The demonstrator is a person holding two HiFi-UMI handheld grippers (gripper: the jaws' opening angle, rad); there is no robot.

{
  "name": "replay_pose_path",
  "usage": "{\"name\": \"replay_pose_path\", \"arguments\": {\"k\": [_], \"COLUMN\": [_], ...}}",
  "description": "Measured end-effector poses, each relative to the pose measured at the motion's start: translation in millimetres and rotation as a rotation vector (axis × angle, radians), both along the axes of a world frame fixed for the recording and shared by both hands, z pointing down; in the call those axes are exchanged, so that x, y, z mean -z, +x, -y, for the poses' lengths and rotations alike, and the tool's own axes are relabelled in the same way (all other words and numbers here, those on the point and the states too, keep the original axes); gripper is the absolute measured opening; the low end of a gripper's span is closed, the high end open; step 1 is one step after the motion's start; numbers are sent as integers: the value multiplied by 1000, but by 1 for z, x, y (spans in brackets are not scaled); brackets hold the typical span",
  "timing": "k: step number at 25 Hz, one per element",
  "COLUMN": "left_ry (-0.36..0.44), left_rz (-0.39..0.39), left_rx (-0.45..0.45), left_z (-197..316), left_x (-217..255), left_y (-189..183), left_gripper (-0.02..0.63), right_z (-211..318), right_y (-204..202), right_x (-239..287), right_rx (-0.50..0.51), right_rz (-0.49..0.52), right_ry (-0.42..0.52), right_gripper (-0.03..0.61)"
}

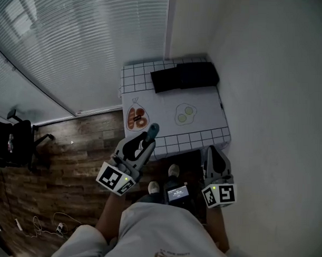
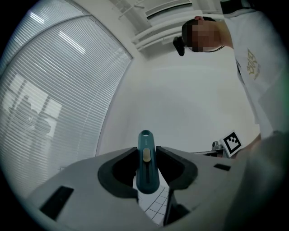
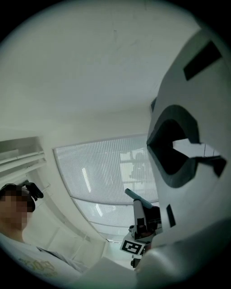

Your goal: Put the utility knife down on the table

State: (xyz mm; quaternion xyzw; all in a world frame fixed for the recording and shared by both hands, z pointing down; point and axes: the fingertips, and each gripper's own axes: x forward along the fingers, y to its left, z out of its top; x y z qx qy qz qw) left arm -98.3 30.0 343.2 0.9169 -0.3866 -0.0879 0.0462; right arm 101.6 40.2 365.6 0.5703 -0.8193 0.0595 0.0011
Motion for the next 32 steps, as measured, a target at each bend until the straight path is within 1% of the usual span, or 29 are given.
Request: {"name": "replay_pose_path", "arguments": {"k": [3,7,12,15,18,21,25,31,32], "left_ry": [-1,17,35,32,21,10,10,-15,-18], "left_rz": [-2,-10,0,12,19,21,44,58,72], "left_rx": [18,56,90,104,125,150,159,161,156], "left_z": [22,54,91,110,127,138,149,170,174], "left_x": [3,8,16,18,16,13,12,3,1], "left_y": [0,3,17,24,30,34,39,35,35], "left_gripper": [137,137,137,137,137,137,137,137,137], "right_z": [22,57,101,126,148,161,173,194,196], "right_y": [5,9,26,35,46,55,59,53,51], "right_x": [-2,-5,-2,0,0,-10,-13,-16,-16], "right_rx": [2,34,68,93,97,105,123,129,130], "right_rz": [6,9,13,13,38,52,48,52,55], "right_ry": [-2,-3,-3,2,6,-19,-28,-37,-37], "right_gripper": [8,8,8,8,8,8,8,8,8]}}
